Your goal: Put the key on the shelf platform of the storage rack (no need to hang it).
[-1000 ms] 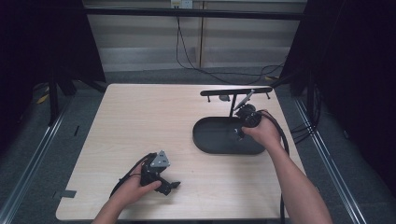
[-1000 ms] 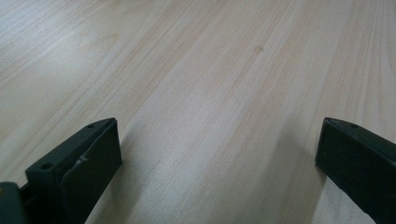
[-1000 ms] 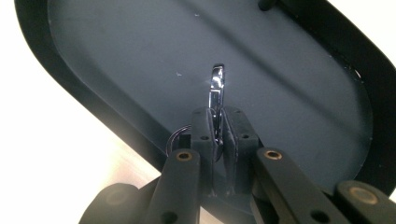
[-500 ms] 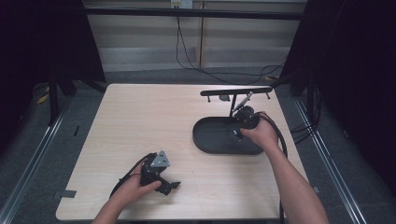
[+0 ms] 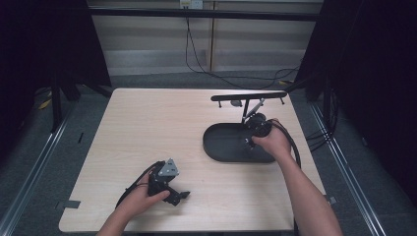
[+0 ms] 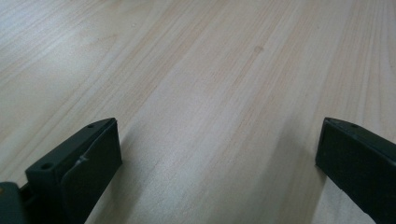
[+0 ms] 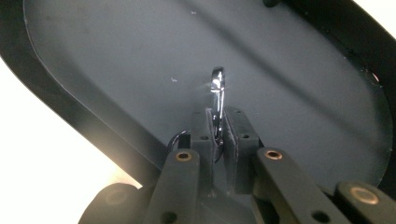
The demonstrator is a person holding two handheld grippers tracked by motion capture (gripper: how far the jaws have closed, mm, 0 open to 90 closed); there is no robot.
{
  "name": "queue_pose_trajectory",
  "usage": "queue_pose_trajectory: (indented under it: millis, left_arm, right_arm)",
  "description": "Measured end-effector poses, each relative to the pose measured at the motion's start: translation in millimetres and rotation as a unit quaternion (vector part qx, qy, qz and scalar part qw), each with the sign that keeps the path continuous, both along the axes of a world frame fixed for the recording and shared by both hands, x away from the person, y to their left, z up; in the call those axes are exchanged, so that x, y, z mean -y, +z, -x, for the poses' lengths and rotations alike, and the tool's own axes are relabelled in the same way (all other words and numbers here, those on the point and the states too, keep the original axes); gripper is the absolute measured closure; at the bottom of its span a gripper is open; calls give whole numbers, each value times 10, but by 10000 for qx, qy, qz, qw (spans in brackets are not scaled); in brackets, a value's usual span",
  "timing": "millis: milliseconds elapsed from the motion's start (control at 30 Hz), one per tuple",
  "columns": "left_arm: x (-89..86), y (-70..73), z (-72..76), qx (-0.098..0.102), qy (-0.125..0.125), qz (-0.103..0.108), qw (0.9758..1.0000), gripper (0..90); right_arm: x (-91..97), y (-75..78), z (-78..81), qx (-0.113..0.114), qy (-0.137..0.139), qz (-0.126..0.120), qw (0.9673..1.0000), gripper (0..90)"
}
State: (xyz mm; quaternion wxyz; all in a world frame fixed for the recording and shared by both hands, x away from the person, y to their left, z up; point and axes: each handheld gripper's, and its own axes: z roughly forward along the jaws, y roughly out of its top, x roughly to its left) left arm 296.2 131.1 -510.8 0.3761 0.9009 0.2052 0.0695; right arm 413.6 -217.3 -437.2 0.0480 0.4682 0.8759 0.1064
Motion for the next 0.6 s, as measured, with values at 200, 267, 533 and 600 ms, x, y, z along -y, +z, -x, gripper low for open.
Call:
queue_pose_trajectory:
  millis: [200, 267, 533, 600]
  left_arm:
    - [0, 0, 0, 1, 0, 1, 10000, 0]
    - [0, 0, 0, 1, 0, 1, 10000, 0]
    - [0, 0, 0, 0, 0, 1, 10000, 0]
    - [0, 0, 0, 0, -1, 1, 10000, 0]
  right_arm:
    - [-4, -23, -2, 4, 22, 15, 10000, 833]
    - [-2, -27, -5, -1, 34, 23, 10000, 832]
    - [-7, -44, -10, 13, 73, 56, 10000, 832]
    - [-16, -45, -9, 8, 65, 70, 10000, 831]
